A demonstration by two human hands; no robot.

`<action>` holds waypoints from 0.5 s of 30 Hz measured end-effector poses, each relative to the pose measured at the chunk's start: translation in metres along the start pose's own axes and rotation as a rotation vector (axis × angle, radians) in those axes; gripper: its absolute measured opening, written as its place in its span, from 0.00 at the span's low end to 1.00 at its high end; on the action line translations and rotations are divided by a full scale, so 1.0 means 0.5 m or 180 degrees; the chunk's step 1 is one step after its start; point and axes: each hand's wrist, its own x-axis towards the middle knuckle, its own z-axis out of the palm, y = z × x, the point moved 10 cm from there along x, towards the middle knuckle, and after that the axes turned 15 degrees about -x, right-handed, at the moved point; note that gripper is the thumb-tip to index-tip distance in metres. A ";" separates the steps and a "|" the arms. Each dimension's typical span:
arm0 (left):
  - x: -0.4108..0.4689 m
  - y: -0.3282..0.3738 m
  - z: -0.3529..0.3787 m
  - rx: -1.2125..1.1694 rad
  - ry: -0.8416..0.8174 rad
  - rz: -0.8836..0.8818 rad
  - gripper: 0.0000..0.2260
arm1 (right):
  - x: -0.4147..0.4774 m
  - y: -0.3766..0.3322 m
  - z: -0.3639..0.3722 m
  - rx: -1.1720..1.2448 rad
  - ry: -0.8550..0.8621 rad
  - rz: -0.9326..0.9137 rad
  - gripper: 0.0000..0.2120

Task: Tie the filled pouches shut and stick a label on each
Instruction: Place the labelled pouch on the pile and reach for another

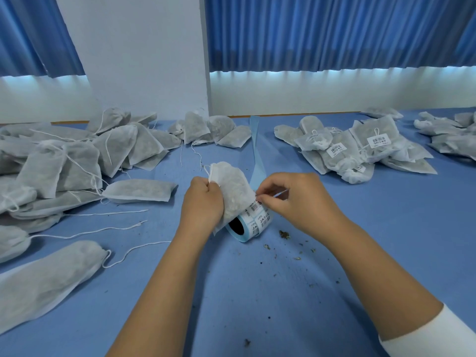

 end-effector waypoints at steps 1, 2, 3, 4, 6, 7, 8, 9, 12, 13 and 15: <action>0.000 -0.001 0.000 0.0002 0.0003 -0.0008 0.11 | 0.000 0.000 0.001 -0.0044 -0.0028 -0.0019 0.03; 0.001 -0.001 0.000 0.0012 0.0000 -0.0007 0.12 | 0.001 -0.001 0.000 -0.0039 -0.0047 -0.0041 0.03; 0.001 0.000 0.001 0.0029 -0.0014 0.0001 0.13 | 0.001 -0.002 -0.002 0.0032 -0.0042 -0.0055 0.04; 0.002 0.000 0.002 0.0049 -0.0029 0.0008 0.14 | 0.001 -0.002 -0.006 0.0147 -0.0015 -0.0048 0.04; 0.003 -0.002 0.002 0.0076 -0.0048 -0.0003 0.15 | 0.000 -0.002 -0.014 0.0425 0.0054 0.0002 0.05; 0.003 -0.003 0.003 0.0080 -0.0056 -0.0015 0.15 | -0.001 -0.004 -0.017 0.0566 0.0075 0.0021 0.05; 0.004 -0.004 0.003 0.0079 -0.0064 -0.0027 0.15 | -0.002 -0.005 -0.017 0.0695 0.0085 0.0029 0.05; 0.004 -0.005 0.003 0.0068 -0.0067 -0.0042 0.15 | -0.002 -0.005 -0.017 0.0805 0.0089 0.0031 0.04; 0.004 -0.005 0.003 0.0074 -0.0074 -0.0044 0.16 | -0.001 -0.001 -0.023 0.1137 0.0132 0.0068 0.06; 0.004 -0.005 0.003 0.0082 -0.0075 -0.0035 0.15 | 0.001 0.003 -0.028 0.1300 0.0194 0.0082 0.08; 0.002 -0.002 0.001 0.0019 -0.0055 -0.0012 0.15 | 0.005 0.014 -0.043 0.1693 0.0387 0.0144 0.10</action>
